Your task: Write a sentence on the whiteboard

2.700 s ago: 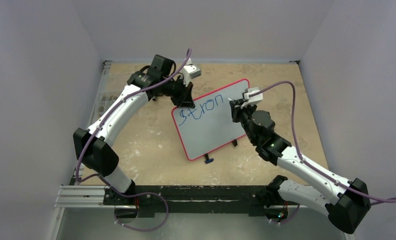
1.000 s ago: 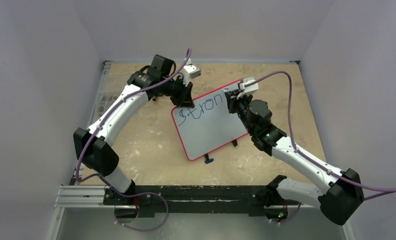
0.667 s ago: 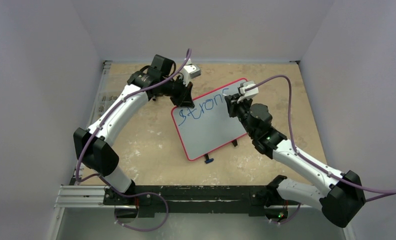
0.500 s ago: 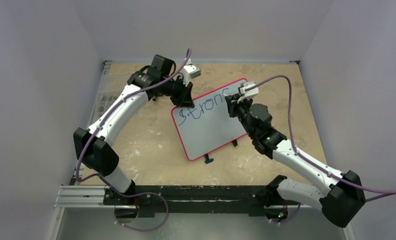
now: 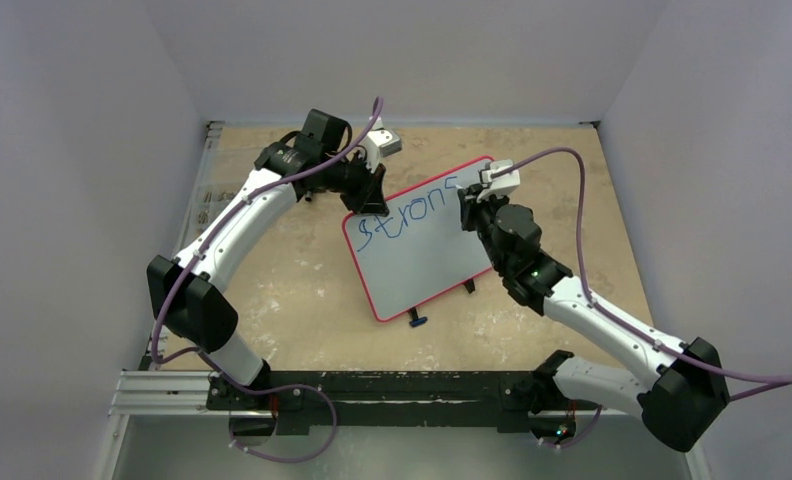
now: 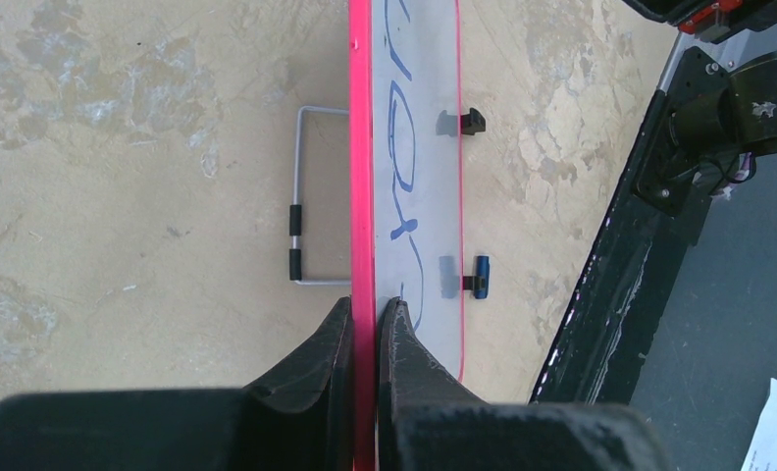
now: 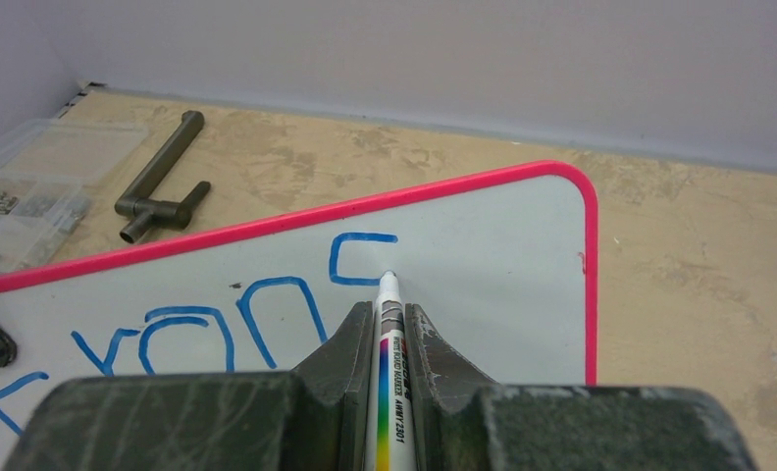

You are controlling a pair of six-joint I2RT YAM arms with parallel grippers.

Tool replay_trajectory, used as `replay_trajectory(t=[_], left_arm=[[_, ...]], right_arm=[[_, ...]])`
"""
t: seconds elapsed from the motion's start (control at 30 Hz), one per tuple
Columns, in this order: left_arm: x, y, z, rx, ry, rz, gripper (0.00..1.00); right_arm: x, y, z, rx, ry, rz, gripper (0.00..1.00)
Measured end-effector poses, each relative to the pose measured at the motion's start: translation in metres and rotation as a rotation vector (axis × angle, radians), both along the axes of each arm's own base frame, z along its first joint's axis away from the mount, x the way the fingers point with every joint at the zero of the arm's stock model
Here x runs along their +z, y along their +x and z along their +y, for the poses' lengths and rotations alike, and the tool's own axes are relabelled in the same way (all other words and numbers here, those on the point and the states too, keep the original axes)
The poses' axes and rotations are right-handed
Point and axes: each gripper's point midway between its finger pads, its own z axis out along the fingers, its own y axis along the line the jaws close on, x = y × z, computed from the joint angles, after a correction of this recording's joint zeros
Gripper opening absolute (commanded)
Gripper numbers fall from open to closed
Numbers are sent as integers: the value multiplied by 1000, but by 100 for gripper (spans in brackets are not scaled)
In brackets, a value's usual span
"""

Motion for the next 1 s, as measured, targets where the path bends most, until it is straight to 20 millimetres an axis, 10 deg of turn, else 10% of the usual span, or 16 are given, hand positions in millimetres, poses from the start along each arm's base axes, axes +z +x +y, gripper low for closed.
replay_trajectory(t=[1.0], left_arm=[[-1,0,1,7,6,3,0]], right_arm=[[12,10,0,-30,-9,-8,0]])
